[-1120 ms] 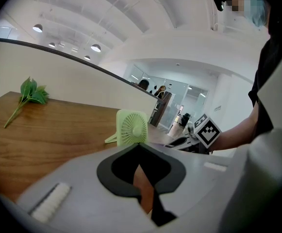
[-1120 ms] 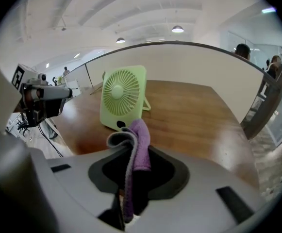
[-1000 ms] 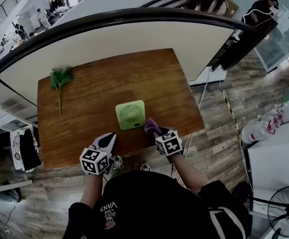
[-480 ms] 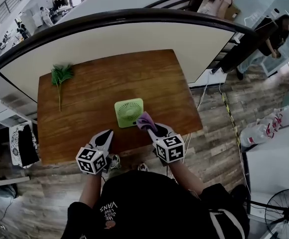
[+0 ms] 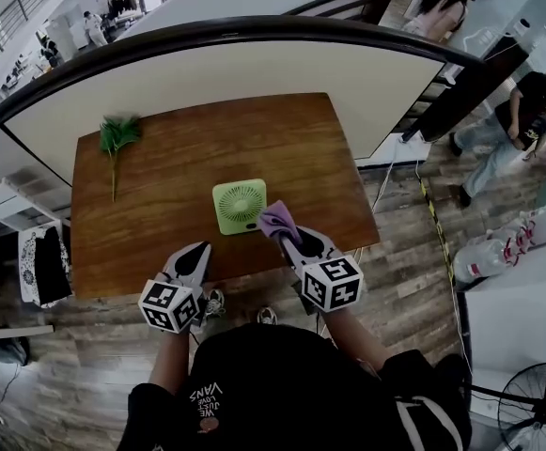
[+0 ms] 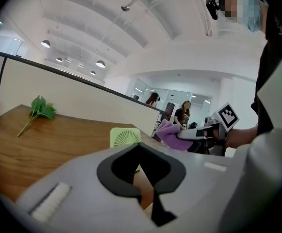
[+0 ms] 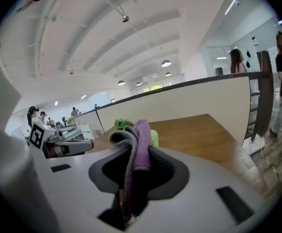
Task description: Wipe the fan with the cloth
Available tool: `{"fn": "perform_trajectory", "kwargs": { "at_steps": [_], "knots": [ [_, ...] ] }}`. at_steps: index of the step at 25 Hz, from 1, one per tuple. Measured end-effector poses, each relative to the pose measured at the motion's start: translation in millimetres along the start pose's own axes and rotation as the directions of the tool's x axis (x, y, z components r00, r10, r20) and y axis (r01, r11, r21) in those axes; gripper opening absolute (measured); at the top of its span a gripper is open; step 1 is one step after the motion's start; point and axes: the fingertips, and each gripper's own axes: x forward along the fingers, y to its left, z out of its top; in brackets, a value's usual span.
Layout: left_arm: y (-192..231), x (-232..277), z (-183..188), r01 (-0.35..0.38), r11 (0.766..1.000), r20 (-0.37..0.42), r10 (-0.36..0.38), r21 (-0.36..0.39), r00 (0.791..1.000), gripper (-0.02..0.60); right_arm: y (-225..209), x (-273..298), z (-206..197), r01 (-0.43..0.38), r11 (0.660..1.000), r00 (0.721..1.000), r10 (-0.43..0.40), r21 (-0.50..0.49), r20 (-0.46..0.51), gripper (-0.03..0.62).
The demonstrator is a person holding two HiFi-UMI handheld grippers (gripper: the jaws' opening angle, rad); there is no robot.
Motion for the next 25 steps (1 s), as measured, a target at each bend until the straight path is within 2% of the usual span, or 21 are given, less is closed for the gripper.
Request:
{"fn": "perform_trajectory", "kwargs": {
  "at_steps": [13,25],
  "knots": [
    [-32,-12,-5,-0.075,0.997,0.066,0.074,0.000,0.995,0.011,-3,-33,-19,-0.042,0.999,0.999,0.042,-0.002,0.002,0.097],
    [-57,-19,-9,-0.083,0.996,0.079,0.081,0.020,0.994,0.011,0,-47,-24,-0.079,0.996,0.997,0.079,-0.029,0.004,0.095]
  ]
}}
